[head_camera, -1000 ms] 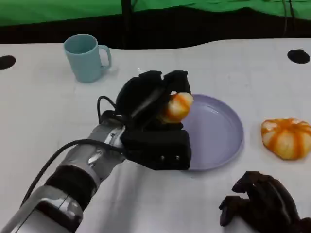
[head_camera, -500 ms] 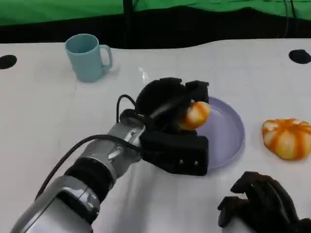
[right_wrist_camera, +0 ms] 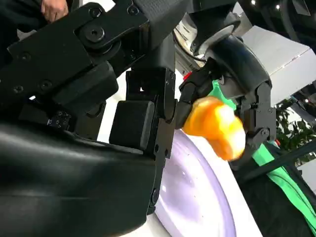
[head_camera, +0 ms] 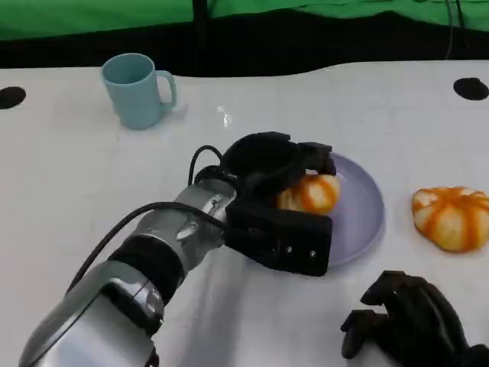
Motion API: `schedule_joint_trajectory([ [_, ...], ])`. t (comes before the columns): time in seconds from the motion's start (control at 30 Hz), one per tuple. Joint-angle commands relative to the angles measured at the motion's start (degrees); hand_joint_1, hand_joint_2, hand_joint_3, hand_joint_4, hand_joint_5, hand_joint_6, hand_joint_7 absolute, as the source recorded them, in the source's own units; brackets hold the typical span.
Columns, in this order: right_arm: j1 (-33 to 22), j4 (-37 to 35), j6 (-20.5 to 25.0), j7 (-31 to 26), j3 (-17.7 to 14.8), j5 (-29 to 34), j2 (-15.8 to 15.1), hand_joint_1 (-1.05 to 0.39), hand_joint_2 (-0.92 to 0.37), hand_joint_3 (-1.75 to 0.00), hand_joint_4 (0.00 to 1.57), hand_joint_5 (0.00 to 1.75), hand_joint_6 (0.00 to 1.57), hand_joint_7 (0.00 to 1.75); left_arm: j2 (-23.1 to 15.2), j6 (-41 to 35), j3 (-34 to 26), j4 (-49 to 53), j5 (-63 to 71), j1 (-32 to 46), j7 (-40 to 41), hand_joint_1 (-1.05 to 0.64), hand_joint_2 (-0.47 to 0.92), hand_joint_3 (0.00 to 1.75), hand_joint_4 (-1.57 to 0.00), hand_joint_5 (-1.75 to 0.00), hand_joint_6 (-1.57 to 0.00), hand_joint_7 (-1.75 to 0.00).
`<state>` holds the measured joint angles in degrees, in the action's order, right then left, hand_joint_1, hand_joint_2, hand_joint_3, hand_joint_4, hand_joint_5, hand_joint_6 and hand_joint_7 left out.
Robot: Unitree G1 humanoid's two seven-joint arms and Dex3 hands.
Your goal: Grasp the bread from the table and place it into the plate.
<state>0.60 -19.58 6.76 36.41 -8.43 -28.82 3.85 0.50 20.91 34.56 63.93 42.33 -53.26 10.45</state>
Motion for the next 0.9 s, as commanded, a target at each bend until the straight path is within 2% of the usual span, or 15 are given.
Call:
schedule_joint_trajectory([
  [0.03, -0.28, 0.45, -0.68, -0.08, -0.01, 0.11, -0.23, -1.05, -0.73, 0.00, 1.57, 0.75, 1.57, 0.39, 0.20, -1.84, 0.39, 0.11, -0.19, -2.06, -3.93, -0.65, 0.92, 0.27, -0.18, -0.58, -0.17, -0.15],
  [0.17, -0.39, 0.66, -0.69, -0.51, -0.06, 0.15, -0.19, -1.05, -0.73, 0.00, 1.57, 0.76, 1.57, 0.39, 0.13, -4.17, 1.49, -0.62, 0.96, -2.52, -5.24, -0.83, 0.92, 0.30, -0.03, -0.44, -0.07, -0.08],
  [0.23, -0.40, 0.67, -0.67, -0.50, -0.07, 0.11, -0.19, -1.05, -0.73, 0.00, 1.57, 0.76, 1.57, 0.39, 0.11, -4.62, 1.67, -0.86, 0.95, -2.52, -5.51, -0.85, 0.92, 0.31, -0.01, -0.42, -0.06, -0.07],
  [0.33, -0.25, 0.42, -0.88, -0.07, -0.10, -0.01, -0.24, -1.04, -0.74, 0.00, 1.57, 0.75, 1.57, 0.39, -0.02, -6.30, 2.28, -1.39, 1.28, -2.87, -7.44, -0.92, 0.92, 0.36, 0.00, -0.29, -0.02, -0.03],
  [0.43, -0.33, 0.31, -1.31, 0.29, -0.01, 0.12, -0.36, -1.04, -0.74, -0.01, 1.57, 0.75, 1.57, 0.38, -0.15, -7.52, 2.49, -2.22, 1.49, -2.85, -8.77, -0.95, 0.92, 0.38, 0.00, -0.24, 0.00, -0.01],
  [0.77, -0.48, 0.82, -0.56, 0.05, -0.04, -0.38, -0.37, -1.04, -0.74, 0.00, 1.57, 0.74, 1.57, 0.37, -2.45, -9.09, 2.44, -7.94, 1.69, -1.01, -13.14, -0.99, 0.92, 0.38, -0.04, -0.26, -0.05, -0.02],
  [0.9, 0.07, -0.51, -1.23, 0.81, -0.18, -0.39, -0.43, -1.04, -0.73, 0.00, 1.57, 0.74, 1.57, 0.38, -6.13, -5.99, 0.35, -13.01, -0.50, 3.24, -12.78, -0.94, 0.92, 0.34, -0.12, -0.31, -0.12, -0.05],
])
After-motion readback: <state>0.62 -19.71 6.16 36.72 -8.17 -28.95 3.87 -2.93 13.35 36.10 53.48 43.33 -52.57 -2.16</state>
